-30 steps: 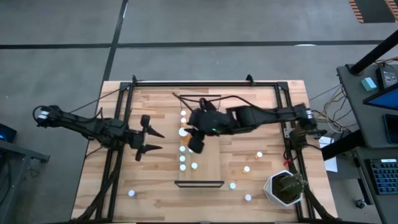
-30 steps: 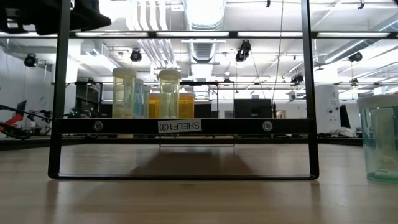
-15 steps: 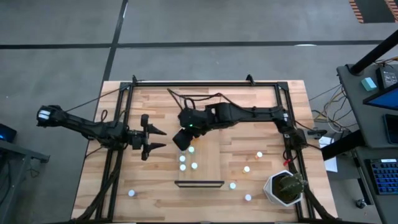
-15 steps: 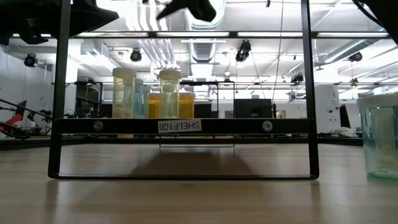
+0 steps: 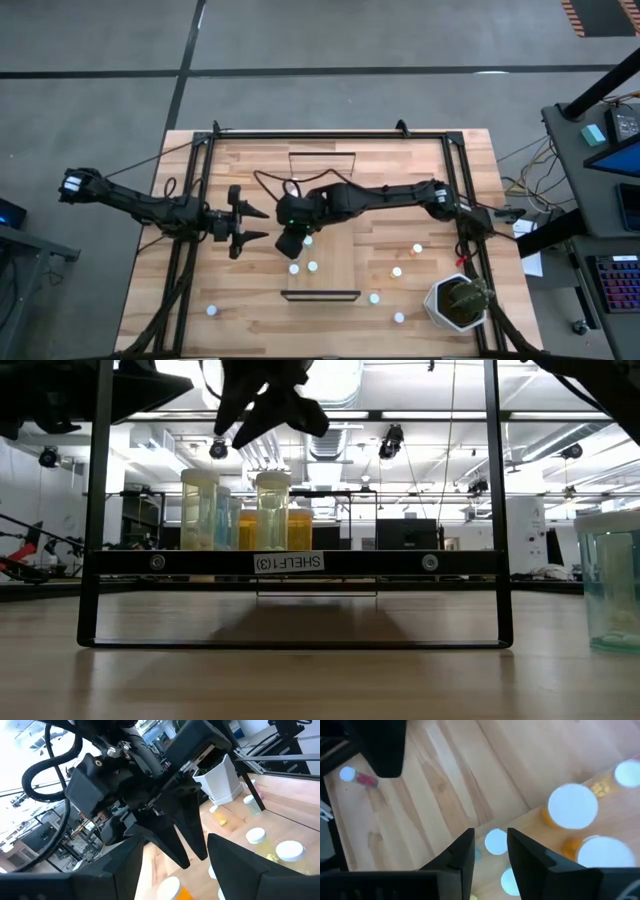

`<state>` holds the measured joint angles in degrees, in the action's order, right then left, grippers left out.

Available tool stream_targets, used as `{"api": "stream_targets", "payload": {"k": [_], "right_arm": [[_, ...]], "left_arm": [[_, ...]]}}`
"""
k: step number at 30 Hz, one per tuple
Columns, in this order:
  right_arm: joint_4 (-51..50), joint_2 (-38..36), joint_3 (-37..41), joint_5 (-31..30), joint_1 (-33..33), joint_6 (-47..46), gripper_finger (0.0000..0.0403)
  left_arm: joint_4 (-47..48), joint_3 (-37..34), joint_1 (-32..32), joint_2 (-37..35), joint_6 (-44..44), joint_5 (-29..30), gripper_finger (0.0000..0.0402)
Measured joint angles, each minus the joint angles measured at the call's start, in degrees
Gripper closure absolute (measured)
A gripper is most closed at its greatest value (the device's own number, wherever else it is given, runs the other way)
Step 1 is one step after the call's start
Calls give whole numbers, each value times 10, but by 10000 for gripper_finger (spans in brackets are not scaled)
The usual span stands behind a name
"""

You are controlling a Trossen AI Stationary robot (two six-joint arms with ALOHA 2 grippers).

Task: Pick and place medicine bottles onto shelf by color
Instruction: Put the yellow pill bottle aligned with the other yellow pill bottles on the shelf

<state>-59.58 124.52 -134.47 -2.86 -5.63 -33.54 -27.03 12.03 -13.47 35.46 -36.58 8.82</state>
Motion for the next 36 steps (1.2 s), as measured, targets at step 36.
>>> {"api": "stream_targets", "payload": {"k": [36], "right_arm": [[-120, -57, -3, -28, -28, -28, 344]], "left_arm": [[-13, 4, 0, -3, 0, -1, 197]]}}
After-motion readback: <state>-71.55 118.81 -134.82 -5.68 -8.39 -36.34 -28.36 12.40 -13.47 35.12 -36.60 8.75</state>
